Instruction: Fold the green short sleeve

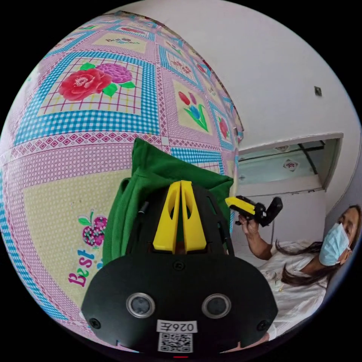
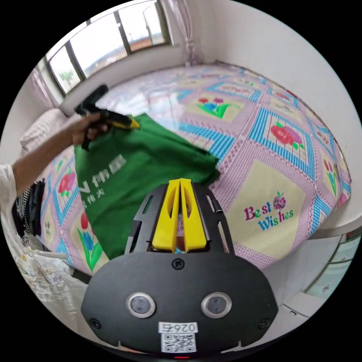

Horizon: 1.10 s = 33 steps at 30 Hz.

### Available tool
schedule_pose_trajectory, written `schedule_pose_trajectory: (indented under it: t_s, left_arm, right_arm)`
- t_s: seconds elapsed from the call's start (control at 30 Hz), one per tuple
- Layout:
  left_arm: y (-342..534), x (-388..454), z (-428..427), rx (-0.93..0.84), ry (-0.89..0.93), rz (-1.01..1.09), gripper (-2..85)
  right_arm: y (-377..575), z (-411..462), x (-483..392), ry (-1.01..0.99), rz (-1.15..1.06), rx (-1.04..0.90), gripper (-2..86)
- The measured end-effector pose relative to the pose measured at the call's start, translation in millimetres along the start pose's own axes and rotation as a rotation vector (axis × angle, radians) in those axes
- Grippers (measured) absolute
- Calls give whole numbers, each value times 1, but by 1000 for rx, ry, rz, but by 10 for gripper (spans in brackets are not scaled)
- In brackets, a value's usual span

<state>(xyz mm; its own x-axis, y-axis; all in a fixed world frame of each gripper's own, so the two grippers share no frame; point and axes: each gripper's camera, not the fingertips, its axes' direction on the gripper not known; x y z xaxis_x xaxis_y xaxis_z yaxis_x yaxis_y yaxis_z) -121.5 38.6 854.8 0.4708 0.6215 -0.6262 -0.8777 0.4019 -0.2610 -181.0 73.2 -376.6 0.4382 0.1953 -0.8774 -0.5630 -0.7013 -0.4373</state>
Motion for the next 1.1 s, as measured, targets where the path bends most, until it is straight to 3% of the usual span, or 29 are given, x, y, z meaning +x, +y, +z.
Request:
schedule_pose_trajectory:
  t_s: [0.07,0.13,0.23,0.43,0.5,0.57,0.73,0.9,1.0,1.1]
  left_arm:
    - [-2,-17,-10,112,61,-146,-10]
    - [6,-9,-19,179,69,-137,-10]
    - [25,20,-18,161,128,-29,-10]
    - [34,44,34,33,84,70,-10]
    - [27,36,49,-24,-35,53,-10]
    - [32,25,41,67,97,-25,-10]
    - [90,57,9,103,88,86,-10]
    - [161,45,-1,175,25,20,-10]
    - [169,4,9,168,24,-65,-10]
    - [177,-18,14,180,210,-96,-10]
  right_arm:
    - [12,-4,-3,27,9,43,-9]
    - [17,-7,-5,33,9,28,-9]
    - [17,-14,-12,72,21,-13,-9]
    - [4,-28,-47,149,-49,142,-9]
    - [-6,-8,-48,206,-89,80,-9]
    - [-5,8,-37,228,-78,-5,-9]
    - [16,-28,-20,115,8,90,-9]
    - [34,-45,-50,-92,-86,120,-9]
    - [44,-26,-60,-113,-140,18,-9]
    - [60,-26,-43,-87,-75,5,-9]
